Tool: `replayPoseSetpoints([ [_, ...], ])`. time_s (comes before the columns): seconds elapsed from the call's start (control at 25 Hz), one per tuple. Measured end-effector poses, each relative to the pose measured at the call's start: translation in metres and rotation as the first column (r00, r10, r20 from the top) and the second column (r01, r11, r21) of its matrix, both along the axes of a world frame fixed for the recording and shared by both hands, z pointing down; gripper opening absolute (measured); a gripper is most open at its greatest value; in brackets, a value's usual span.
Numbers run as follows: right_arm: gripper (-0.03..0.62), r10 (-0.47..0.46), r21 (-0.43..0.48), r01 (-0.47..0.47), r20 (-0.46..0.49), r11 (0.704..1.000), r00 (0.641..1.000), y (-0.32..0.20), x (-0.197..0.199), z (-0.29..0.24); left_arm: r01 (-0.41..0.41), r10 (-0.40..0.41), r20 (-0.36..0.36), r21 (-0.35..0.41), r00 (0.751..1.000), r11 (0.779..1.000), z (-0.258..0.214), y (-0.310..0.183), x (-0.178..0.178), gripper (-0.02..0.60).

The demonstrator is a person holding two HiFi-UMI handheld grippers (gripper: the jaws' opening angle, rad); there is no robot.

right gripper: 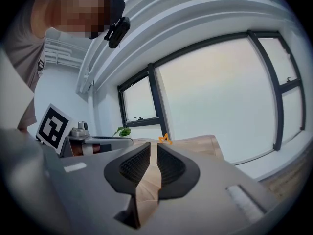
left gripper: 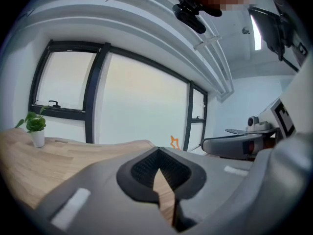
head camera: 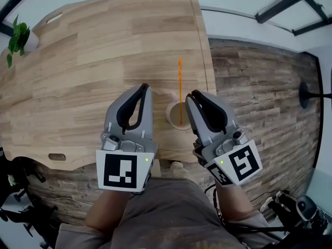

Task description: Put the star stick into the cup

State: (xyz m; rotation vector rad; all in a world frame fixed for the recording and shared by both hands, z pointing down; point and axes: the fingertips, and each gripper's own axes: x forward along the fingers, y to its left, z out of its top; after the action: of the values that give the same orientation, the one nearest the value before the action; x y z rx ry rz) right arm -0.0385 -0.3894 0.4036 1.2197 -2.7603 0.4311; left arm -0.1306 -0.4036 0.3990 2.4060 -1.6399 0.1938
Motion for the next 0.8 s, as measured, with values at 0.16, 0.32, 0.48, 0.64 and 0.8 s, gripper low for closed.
replayPoseSetpoints([
  [0.16,0.071,-0.009,0.013,0.009,0.005,1.000,1.000,0.005,0.000,-0.007,0.003,-0.003,0.003,0.016,1.000,1.000,-0.009,0.006,0.001,0.000],
  [0.32,0.069,-0.012,0.050,0.011,0.013,0.999,1.000,0.012,0.002,-0.025,0.009,-0.009,0.009,0.045,1.000,0.999,-0.024,0.014,0.003,0.000],
  [0.48,0.065,-0.007,0.091,0.005,0.023,0.996,1.000,0.023,0.008,-0.050,0.017,-0.018,0.013,0.089,1.000,0.996,-0.048,0.027,0.008,0.000],
  [0.64,0.045,0.002,0.138,-0.008,0.046,0.990,0.999,0.035,0.016,-0.086,0.032,-0.036,0.025,0.138,0.999,0.990,-0.077,0.045,0.013,0.000],
  [0.8,0.025,0.006,0.213,-0.022,0.072,0.977,0.997,0.044,0.026,-0.126,0.050,-0.062,0.051,0.204,0.997,0.978,-0.111,0.058,0.019,0.000],
])
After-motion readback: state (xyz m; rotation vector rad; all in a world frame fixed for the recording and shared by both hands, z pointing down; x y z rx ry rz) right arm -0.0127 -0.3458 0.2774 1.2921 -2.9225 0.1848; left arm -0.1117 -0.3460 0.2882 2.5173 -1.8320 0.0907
